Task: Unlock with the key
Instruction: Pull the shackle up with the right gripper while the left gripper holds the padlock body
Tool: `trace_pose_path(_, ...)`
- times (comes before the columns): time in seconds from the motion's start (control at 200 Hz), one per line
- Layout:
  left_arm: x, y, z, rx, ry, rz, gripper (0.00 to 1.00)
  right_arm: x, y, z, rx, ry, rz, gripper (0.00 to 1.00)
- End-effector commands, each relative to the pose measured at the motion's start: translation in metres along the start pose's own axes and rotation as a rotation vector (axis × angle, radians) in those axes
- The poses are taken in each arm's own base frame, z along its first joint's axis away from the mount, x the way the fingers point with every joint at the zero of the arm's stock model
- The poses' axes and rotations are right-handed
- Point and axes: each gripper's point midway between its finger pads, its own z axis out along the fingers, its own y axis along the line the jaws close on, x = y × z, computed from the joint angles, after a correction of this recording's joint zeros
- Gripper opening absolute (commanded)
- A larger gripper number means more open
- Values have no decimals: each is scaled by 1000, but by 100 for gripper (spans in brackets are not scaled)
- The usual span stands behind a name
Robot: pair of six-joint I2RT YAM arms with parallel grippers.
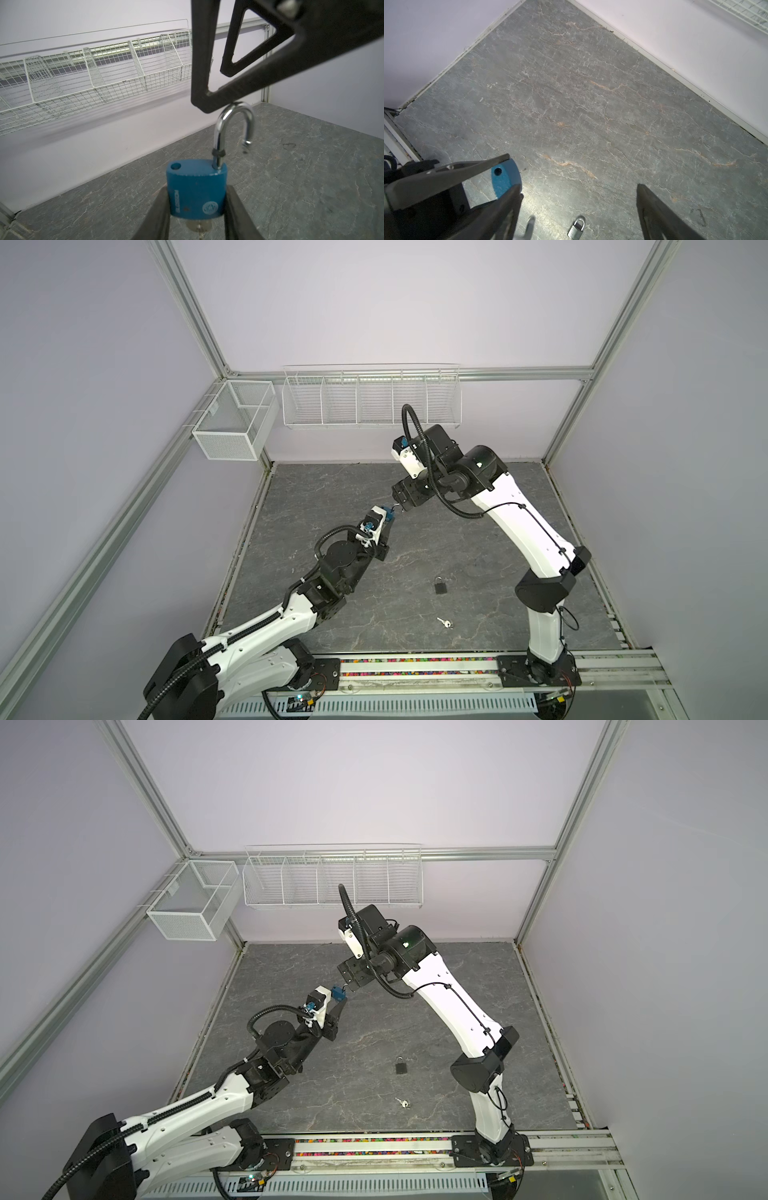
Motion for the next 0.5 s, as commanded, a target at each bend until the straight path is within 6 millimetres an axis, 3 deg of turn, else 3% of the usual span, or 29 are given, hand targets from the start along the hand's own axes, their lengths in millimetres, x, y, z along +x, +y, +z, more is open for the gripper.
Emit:
trace_pose_path(0.0,-26,6,0,-18,-76,-33,0,9,0,-5,-17,32,-19,88)
trace_pose_path(0.225,-25,9,1,-36,-74,-49,0,15,-5,-11,10,34,0,88)
trace_pose_path(0.36,-21,10,3,-48,-53,-48,0,14,-18,-19,80,22,11,88)
trace_pose_path(0.495,-5,27,4,-155,37,-97,0,15,-26,-30,107,-12,36,89)
